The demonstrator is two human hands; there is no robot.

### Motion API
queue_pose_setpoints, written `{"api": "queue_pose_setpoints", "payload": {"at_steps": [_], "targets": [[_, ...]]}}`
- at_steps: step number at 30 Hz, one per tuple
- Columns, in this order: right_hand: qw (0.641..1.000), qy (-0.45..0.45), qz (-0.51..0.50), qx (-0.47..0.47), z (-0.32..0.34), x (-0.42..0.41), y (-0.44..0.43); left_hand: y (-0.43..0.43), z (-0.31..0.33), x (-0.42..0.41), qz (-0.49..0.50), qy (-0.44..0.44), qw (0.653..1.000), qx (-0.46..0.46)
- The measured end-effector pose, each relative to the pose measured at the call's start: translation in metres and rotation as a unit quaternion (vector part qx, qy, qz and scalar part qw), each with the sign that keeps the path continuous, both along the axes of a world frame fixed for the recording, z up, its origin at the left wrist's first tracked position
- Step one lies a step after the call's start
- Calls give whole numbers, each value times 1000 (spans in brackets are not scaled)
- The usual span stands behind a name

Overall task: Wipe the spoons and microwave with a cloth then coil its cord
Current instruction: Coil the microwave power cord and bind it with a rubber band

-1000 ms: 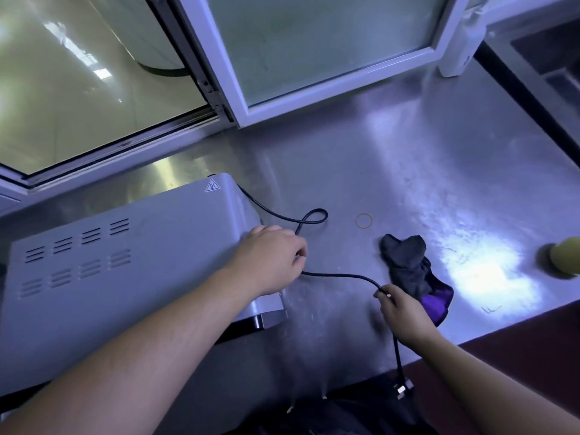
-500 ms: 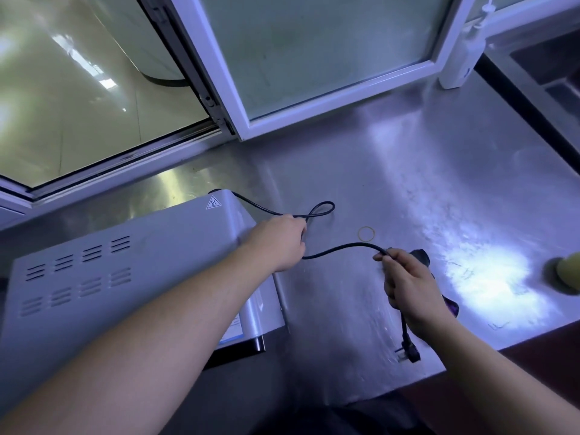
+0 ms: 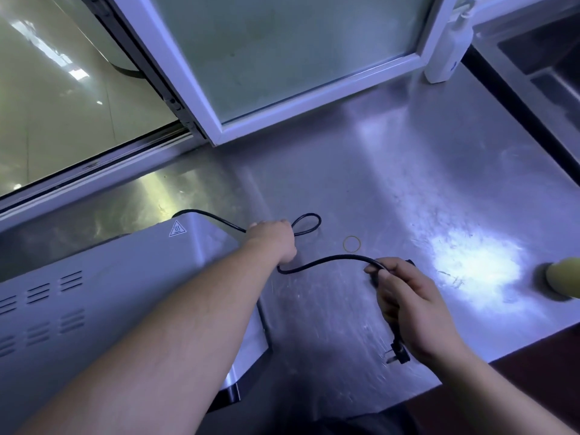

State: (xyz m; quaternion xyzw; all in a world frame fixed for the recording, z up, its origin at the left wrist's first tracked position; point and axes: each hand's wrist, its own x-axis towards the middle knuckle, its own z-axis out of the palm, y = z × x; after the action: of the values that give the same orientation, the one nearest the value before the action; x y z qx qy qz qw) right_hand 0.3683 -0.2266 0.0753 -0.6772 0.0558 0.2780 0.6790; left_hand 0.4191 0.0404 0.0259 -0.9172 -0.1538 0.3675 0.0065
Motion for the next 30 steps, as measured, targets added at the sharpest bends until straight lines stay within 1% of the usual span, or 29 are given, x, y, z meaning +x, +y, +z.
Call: {"api": "queue_pose_setpoints", "payload": {"at_steps": [3,7,10,12,14,17,20,23,27,30], "targets": [[1000,2,-10,22,5,4,2,0,-4,2,3,16,1000,6],[998,2,-22,55,8,10,7,3,0,8,11,43,999,-26],[997,4,-26,75,10,14,11,6,9,11,49,21,996,-67],[996,7,-32,83,11,16,14,8,19,11,86,-17,989,-119],[995,8,-45,87,14,18,18,10,30,10,125,-63,974,-181],[992,20,-68,101,21,21,24,14,40,6,166,-97,950,-244],[989,37,-89,116,27,23,28,12,52,-4,208,-115,920,-311],[984,53,-108,129,30,26,33,6,71,-12,227,-119,898,-359],[984,67,-108,122,38,32,40,-1,94,-28,274,-126,854,-423],[986,66,-107,111,48,36,47,-4,109,-40,259,-143,845,-445]]}}
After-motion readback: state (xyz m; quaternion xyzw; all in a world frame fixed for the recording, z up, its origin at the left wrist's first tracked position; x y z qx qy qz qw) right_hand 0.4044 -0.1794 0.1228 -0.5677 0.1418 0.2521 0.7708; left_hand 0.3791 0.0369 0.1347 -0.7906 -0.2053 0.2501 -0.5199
